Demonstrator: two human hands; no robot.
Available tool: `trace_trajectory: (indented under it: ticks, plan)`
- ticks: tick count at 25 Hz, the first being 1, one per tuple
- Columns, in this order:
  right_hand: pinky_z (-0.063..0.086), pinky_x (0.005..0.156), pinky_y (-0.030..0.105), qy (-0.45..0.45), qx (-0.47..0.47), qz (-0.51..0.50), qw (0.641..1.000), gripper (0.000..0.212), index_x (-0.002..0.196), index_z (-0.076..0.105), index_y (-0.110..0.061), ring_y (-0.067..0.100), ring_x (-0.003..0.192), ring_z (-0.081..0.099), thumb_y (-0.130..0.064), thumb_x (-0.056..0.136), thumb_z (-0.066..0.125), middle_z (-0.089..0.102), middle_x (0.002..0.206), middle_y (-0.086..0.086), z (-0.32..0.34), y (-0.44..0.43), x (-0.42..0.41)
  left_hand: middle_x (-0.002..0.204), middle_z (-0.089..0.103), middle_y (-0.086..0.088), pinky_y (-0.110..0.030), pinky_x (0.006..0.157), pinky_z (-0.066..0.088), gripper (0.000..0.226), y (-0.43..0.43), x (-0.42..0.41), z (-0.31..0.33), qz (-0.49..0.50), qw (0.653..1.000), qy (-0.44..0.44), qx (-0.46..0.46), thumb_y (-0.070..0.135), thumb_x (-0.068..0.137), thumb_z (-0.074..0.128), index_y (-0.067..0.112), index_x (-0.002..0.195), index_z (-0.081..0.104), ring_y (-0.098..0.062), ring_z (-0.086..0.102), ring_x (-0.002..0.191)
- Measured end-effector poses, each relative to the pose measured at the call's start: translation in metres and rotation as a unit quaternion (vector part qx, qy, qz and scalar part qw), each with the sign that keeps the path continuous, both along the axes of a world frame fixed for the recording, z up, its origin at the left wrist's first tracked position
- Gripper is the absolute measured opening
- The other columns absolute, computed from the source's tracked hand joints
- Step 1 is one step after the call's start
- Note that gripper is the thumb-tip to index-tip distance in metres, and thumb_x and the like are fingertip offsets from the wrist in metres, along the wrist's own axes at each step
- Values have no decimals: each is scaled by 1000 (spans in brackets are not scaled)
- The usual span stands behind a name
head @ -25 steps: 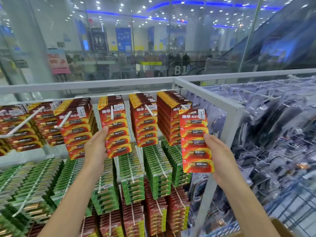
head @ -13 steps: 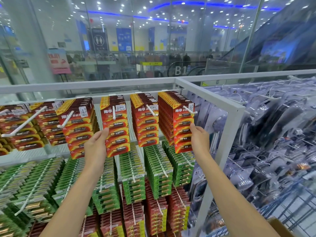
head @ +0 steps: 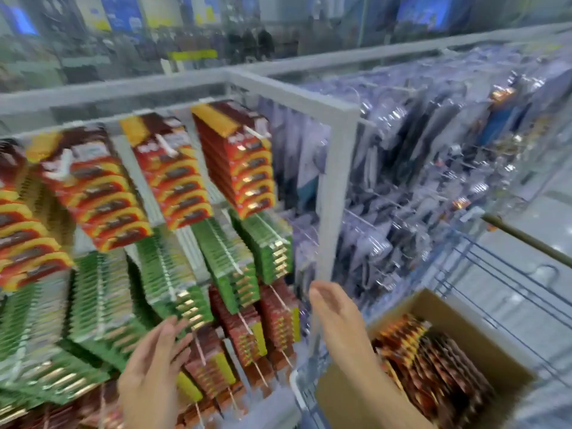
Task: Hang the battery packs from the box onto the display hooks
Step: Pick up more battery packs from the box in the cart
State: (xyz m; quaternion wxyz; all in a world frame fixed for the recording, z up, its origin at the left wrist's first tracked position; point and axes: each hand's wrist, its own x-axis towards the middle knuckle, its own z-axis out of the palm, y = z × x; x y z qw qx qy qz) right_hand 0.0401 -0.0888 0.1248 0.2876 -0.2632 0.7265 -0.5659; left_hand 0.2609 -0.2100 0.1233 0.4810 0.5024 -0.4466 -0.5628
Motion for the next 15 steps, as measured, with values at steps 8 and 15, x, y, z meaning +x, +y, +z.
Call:
trace_trajectory:
  ticks: [8,15]
  plan:
    - [46,96,34,-149,195,-231,942,11,109,65,-28,16,108,63,-35,102,60,70,116,-1,-129,192,-42,112,76,-6,-38,86,53,18,111,-141,-100,-218,961,-73,157,25,103,59,17,110,74,-25,72,102]
    - [43,94,31,-234,220,-367,873,5,96,74,-23,20,101,65,-28,96,71,75,106,2,-158,264,-74,102,78,-7,-39,91,60,17,169,-306,-190,-344,885,-171,262,22,102,65,8,105,74,-23,75,95]
